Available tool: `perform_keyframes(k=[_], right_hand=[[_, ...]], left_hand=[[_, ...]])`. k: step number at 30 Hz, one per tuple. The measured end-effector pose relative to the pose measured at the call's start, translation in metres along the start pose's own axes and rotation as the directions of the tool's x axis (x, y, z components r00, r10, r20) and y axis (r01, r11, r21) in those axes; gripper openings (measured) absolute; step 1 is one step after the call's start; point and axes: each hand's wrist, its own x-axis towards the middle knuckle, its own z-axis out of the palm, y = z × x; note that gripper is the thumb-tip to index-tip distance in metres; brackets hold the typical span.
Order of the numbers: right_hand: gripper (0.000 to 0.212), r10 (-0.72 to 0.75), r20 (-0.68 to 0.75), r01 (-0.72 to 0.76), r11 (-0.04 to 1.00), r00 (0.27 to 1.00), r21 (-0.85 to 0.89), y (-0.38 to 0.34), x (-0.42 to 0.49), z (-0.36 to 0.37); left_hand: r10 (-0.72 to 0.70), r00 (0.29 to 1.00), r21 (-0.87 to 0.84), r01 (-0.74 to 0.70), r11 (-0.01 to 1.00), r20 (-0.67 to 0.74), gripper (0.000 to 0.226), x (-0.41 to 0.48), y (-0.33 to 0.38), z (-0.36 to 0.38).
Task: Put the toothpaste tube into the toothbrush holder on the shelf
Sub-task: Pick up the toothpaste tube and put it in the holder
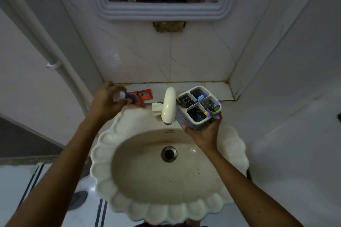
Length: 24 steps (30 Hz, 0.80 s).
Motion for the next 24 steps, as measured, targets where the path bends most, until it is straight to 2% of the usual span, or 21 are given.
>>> perform_keyframes(k=[3, 5, 10, 14, 17, 19, 22, 24], right_hand=[[0.106, 0.047, 0.015, -0.046, 0.998, 0.999, -0.038, 0.000, 0.000, -0.002], [0.106, 0.039, 0.021, -0.038, 0.998, 0.999, -0.045, -0.004, -0.001, -0.001], [0.113, 0.029, 0.011, -0.028, 0.999, 1.000, -0.037, -0.003, 0.000, -0.003], [0.110, 0.045, 0.022, -0.043, 0.997, 0.999, -0.069, -0.005, 0.002, -0.006], [0.105, 0.116, 0.045, -0.112, 0.990, 0.992, -0.089, -0.008, 0.001, -0.007], [0.103, 0.121, 0.039, -0.118, 0.991, 0.992, -0.065, -0.009, 0.001, -0.005], [0.104, 0.060, 0.015, -0.060, 0.998, 0.998, -0.020, -0.012, 0.005, -0.002], [0.104, 0.053, -0.015, -0.053, 0.997, 0.999, -0.047, -0.001, 0.008, -0.005]], left_hand=[[0.111, 0.986, -0.024, -0.114, 0.993, -0.127, 0.038, 0.031, 0.042, -0.032], [0.225, 0.966, -0.012, -0.228, 0.974, -0.128, 0.041, 0.055, 0.075, -0.040], [0.389, 0.912, -0.012, -0.391, 0.920, 0.126, 0.041, 0.096, 0.147, -0.013], [0.441, 0.851, 0.021, -0.466, 0.885, 0.287, 0.041, 0.111, 0.170, 0.017], [0.425, 0.829, 0.022, -0.464, 0.886, 0.364, 0.041, 0.114, 0.173, 0.035], [0.390, 0.835, -0.027, -0.413, 0.910, 0.389, 0.046, 0.113, 0.172, 0.043], [0.290, 0.884, -0.161, -0.247, 0.956, 0.367, 0.053, 0.109, 0.153, 0.039], [0.220, 0.927, -0.170, -0.174, 0.970, 0.304, 0.049, 0.109, 0.126, 0.033]])
